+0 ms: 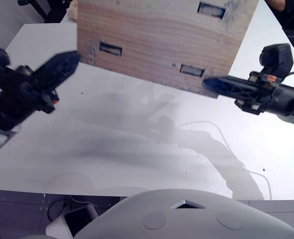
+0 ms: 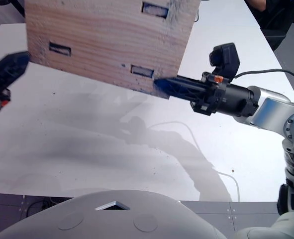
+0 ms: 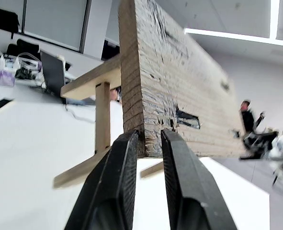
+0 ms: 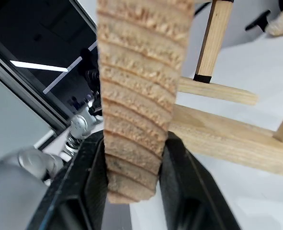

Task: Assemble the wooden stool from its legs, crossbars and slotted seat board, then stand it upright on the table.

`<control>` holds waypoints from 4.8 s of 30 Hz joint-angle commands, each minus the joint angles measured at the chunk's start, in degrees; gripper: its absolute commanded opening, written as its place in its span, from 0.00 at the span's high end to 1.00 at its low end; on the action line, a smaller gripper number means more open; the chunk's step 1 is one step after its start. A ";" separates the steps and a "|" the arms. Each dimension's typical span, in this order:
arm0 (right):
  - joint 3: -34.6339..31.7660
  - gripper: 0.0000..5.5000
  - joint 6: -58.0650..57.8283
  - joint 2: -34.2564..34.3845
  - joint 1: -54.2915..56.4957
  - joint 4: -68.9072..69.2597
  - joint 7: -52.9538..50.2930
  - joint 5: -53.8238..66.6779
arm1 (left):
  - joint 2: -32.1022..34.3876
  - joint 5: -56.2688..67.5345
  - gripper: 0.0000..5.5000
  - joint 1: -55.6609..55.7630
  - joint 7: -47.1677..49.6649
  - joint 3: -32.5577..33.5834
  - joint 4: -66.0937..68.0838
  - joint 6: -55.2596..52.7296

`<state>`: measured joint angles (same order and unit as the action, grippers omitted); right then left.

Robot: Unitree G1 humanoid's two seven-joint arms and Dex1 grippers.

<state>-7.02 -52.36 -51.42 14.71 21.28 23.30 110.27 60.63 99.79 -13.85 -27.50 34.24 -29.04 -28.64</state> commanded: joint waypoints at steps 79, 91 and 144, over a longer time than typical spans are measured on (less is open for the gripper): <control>26.58 0.44 56.46 24.70 -6.82 -39.90 -30.42 -99.36 | -30.09 -83.51 0.54 11.03 24.29 -37.62 28.21 25.40; 9.70 0.44 60.64 37.58 -4.98 -50.93 -23.11 -94.61 | -40.82 -88.04 0.54 12.03 22.59 -32.52 38.27 34.75; 1.46 0.44 68.28 38.10 14.35 -83.54 -19.80 -108.02 | -51.29 -95.10 0.54 23.65 24.85 -25.71 58.43 48.58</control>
<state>-5.38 17.69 -13.55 30.19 -60.14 3.68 2.71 9.28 5.63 8.78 -2.99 8.57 28.28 19.53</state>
